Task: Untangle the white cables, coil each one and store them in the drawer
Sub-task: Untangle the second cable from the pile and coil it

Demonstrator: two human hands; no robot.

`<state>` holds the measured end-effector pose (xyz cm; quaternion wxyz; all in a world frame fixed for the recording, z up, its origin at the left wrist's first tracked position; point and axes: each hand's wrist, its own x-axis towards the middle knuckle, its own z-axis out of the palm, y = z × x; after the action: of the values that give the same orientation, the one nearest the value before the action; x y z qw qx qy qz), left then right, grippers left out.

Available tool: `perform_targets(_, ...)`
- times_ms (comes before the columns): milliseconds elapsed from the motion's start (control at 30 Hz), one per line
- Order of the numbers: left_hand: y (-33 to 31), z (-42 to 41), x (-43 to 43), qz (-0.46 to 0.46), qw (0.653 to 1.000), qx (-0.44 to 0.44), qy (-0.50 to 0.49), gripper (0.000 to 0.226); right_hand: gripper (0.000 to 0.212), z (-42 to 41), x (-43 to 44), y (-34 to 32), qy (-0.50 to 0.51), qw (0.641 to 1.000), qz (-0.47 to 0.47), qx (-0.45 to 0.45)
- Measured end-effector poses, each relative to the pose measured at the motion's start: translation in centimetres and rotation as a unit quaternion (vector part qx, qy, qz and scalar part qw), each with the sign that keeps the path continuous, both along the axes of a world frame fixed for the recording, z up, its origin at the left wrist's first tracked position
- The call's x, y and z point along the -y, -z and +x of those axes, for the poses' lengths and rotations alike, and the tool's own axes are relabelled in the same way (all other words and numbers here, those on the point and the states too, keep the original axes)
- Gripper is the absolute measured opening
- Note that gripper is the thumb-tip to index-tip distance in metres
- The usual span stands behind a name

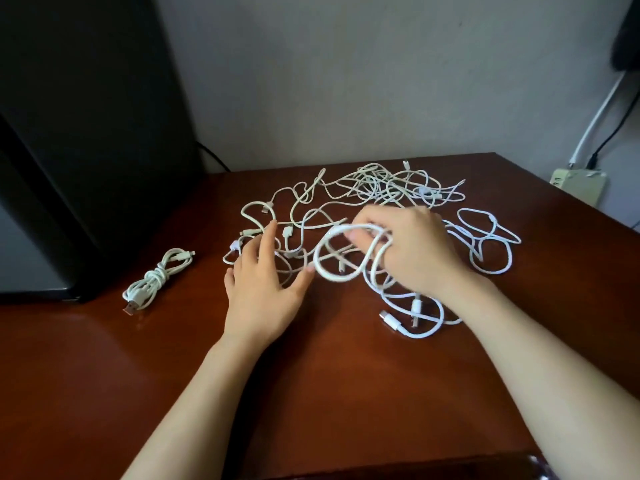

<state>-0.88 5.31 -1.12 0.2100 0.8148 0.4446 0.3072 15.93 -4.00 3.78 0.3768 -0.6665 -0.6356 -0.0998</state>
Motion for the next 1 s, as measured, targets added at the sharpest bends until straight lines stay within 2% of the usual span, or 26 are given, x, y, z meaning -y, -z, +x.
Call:
perform_targets(67, 0.2, 0.1, -0.1, 0.007, 1.000, 0.000, -0.014, 0.077, 0.016, 0.5, -0.2, -0.3, -0.040, 0.987, 0.097, -0.119)
perform_targets(167, 0.4, 0.2, -0.3, 0.019, 1.000, -0.004, -0.021, 0.075, 0.021, 0.6, -0.6, -1.1, -0.075, 0.921, 0.224, -0.309)
perform_targets(267, 0.5, 0.4, -0.2, 0.025, 1.000, -0.010, -0.007, 0.073, 0.025, 0.6, -1.0, -1.7, -0.057, 0.875, 0.290, -0.384)
perform_targets(333, 0.4, 0.7, 0.0, 0.021, 0.999, -0.016, 0.020, 0.070, 0.026, 0.5, -1.2, -2.3, -0.057, 0.873, 0.305, -0.376)
perform_targets(467, 0.5, 1.2, 0.2, 0.035, 0.995, -0.080, 0.053, 0.066, 0.026, -0.3, -0.9, -4.9, -0.076, 0.873, 0.348, -0.334)
perform_targets(633, 0.4, 1.8, 0.0, 0.041, 0.991, -0.120, 0.035, 0.065, 0.026, -1.4, 0.6, -8.8, -0.111, 0.893, 0.387, -0.201)
perform_targets(767, 0.4, 2.0, -0.1, 0.042, 0.990, -0.133, 0.026, 0.063, 0.023, -1.5, 1.6, -11.1, -0.115, 0.886, 0.426, -0.141)
perform_targets(867, 0.3, 1.9, 0.1, 0.030, 0.992, -0.112, 0.042, 0.071, 0.018, -1.1, 2.1, -11.6, -0.105, 0.893, 0.423, -0.112)
perform_targets(1000, -0.4, 1.8, 1.9, -0.055, 0.989, 0.010, 0.136, 0.107, 0.025, -0.2, 2.1, -10.6, -0.048, 0.921, 0.374, -0.100)
